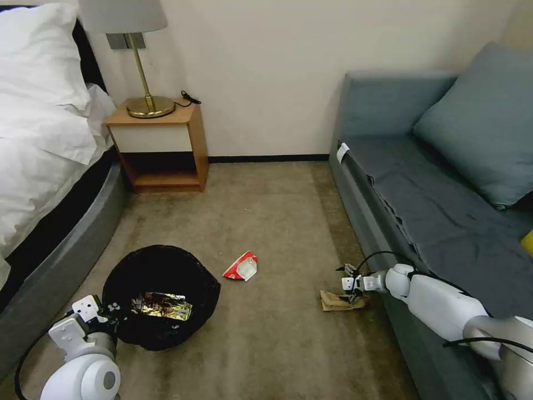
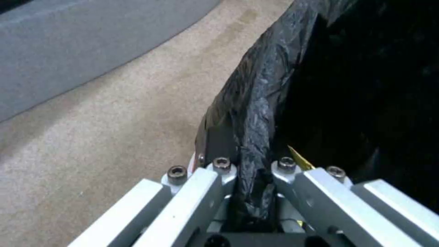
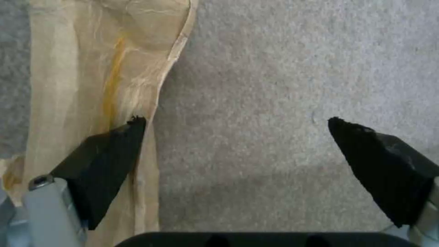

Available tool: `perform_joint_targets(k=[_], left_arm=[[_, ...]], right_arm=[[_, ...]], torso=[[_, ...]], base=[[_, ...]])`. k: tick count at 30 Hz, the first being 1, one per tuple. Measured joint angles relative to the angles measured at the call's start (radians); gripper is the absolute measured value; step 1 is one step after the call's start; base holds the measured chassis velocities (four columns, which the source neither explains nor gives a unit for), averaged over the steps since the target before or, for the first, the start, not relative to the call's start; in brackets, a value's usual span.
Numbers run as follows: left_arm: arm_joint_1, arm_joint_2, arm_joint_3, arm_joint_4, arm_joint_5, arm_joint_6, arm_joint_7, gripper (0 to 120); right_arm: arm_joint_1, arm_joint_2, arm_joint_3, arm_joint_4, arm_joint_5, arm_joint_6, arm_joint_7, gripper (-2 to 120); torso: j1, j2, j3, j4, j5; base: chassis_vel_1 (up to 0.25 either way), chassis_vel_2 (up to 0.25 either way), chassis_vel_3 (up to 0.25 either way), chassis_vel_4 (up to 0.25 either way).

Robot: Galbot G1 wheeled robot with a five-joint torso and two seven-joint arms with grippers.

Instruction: Pick up the trash bin, then pick up the garbage on the floor and place it into the trash bin.

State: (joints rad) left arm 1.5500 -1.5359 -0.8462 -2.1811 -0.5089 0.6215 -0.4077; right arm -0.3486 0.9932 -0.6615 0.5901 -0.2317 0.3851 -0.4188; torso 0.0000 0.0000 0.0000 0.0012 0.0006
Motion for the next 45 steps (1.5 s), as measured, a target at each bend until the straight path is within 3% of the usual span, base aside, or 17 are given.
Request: perform_joint_targets(k=[10,15,18,20,23,30,32,37,39,45], left_arm=[[-0.006,0.0,0.005,0.007,0.001,-0.003,0.0,3],[-0.007,0.001,0.006,0.009,0.001,-0.003,-0.001,3],[-0.007,0.0,0.007,0.01,0.001,-0.003,-0.001,3],[-0.007,0.0,0.007,0.01,0.001,-0.004,-0.001,3],[-0.007,0.0,0.008,0.011,0.001,-0.005,-0.001,3],[-0.008,-0.001,0.014,0.013,0.003,-0.005,-0.001,3],[-0.008,-0.002,0.017,0.014,0.006,-0.006,-0.001,3],[-0.008,-0.003,0.02,0.016,0.008,-0.008,-0.001,3],[-0.008,-0.003,0.021,0.02,0.009,-0.01,-0.002,3],[-0.008,-0.002,0.023,0.023,0.01,-0.013,-0.002,3]], right_arm=[[-0.028,-0.005,0.005,0.008,-0.007,0.011,0.01,99],[-0.046,0.002,0.006,-0.002,-0.01,0.02,0.017,93],[-0.052,0.007,0.006,-0.006,-0.013,0.029,0.018,80],[-0.053,0.007,0.006,-0.007,-0.013,0.03,0.018,79],[-0.061,0.008,0.005,-0.009,-0.021,0.039,0.018,60],[-0.067,0.008,0.006,-0.015,-0.036,0.052,0.017,39],[-0.073,0.008,0.006,-0.017,-0.044,0.058,0.016,28],[-0.08,0.008,0.009,-0.024,-0.048,0.065,0.017,20],[-0.081,0.009,0.009,-0.026,-0.05,0.068,0.016,11],[-0.08,0.011,0.009,-0.028,-0.051,0.073,0.016,4]], torso=[[0.0,0.0,0.0,-0.0006,-0.0014],[0.0,0.0,0.0,-0.001,-0.0012],[0.0,0.0,0.0,-0.0014,-0.0009],[0.0,0.0,0.0,-0.0014,-0.0009],[0.0,0.0,0.0,-0.0013,-0.0006],[0.0,0.0,0.0,-0.0012,-0.0004],[0.0,0.0,0.0,-0.0012,-0.0004],[0.0,0.0,0.0,-0.0011,-0.0004],[0.0,0.0,0.0,-0.0012,-0.0004],[0.0,0.0,0.0,-0.0013,-0.0004]], base=[[0.0,0.0,0.0,0.0],[0.0,0.0,0.0,0.0],[0.0,0.0,0.0,0.0],[0.0,0.0,0.0,0.0],[0.0,0.0,0.0,0.0],[0.0,0.0,0.0,0.0],[0.0,0.0,0.0,0.0],[0.0,0.0,0.0,0.0],[0.0,0.0,0.0,0.0],[0.0,0.0,0.0,0.0]])
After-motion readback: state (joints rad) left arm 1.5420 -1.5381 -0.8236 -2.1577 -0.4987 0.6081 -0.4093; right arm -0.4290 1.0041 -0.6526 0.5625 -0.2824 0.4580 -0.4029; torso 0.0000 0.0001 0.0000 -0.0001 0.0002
